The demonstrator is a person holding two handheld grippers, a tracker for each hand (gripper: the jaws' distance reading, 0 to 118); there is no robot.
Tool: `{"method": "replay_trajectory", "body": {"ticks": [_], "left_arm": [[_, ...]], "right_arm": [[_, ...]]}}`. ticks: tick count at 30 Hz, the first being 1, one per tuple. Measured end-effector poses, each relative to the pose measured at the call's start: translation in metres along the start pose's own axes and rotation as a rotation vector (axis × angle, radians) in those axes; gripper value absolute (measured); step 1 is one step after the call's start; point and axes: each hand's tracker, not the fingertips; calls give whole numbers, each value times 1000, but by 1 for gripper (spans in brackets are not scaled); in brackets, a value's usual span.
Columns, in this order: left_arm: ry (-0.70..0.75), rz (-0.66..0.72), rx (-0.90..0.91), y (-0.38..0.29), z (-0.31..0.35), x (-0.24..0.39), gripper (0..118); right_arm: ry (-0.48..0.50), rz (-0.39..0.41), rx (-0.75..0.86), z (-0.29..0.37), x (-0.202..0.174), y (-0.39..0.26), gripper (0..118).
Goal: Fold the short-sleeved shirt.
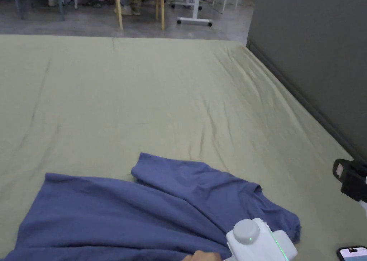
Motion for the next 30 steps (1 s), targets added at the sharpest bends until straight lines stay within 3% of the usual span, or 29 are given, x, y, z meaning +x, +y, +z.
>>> {"method": "replay_trajectory", "body": {"ticks": [1,2,4,5,7,12,13,14,15,17,20,28,29,30], "left_arm": [[11,-16,18,-2,-1,1,2],[-16,11,36,-4,2,-2,10],[-21,122,59,-9,9,-15,42],[-95,215,63,-15,18,-26,57],[-199,382,96,-35,42,-47,70],[-4,693,329,-153,168,-80,71],[76,745,364,-180,194,-79,65],[165,798,429,-210,222,-75,26],[255,843,467,-236,245,-70,0],[462,976,418,-276,277,-57,0],[550,1084,362,-316,301,-44,0],[535,1127,357,-328,278,-126,0],[542,1136,352,-328,267,-150,4],[551,1156,291,-328,251,-176,28]], "right_arm": [[4,-5,-7,-3,-1,-2,3],[12,-12,-15,-6,-3,-5,3],[35,-20,-23,-6,-7,-8,3],[41,-22,-26,-6,-10,-8,3],[56,-20,-26,-2,-16,-7,3],[105,13,-23,11,-34,-11,3],[121,15,-23,12,-38,-13,3],[132,20,-24,14,-45,-16,3],[139,28,-23,17,-52,-20,3],[148,44,-26,21,-65,-27,3],[186,45,-40,25,-82,-35,3],[216,92,-55,22,-105,-33,3],[217,97,-60,19,-105,-33,3],[219,99,-66,16,-105,-33,3]]}}
